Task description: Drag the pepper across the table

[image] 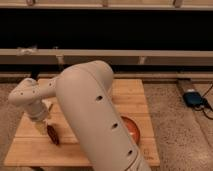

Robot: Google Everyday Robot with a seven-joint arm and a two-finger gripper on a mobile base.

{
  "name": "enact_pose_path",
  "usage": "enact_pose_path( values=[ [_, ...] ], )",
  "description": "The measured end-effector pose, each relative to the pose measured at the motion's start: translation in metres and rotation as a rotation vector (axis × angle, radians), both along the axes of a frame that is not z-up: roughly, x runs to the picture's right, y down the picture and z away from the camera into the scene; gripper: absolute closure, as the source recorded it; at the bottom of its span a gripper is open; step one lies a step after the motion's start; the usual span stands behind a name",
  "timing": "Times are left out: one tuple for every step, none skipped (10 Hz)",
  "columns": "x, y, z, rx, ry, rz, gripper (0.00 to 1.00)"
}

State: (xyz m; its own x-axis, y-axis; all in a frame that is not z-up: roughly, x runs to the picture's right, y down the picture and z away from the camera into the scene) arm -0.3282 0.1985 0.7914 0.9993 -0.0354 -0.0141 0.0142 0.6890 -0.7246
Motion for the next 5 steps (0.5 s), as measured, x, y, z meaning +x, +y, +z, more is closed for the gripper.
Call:
enact_pose_path(
  values=[
    [0.0, -0.002, 0.007, -0.009, 0.01, 0.013, 0.36],
    [-0.001, -0.003, 0.014, -0.017, 0.021, 0.022, 0.36],
    [-0.002, -0.002, 0.018, -0.026, 0.027, 0.025, 0.36],
    [-0.003, 0.0, 0.021, -0.038, 0.033, 0.029, 0.36],
    [-0.005, 0.002, 0.025, -0.053, 0.04, 0.032, 0.36]
  ],
)
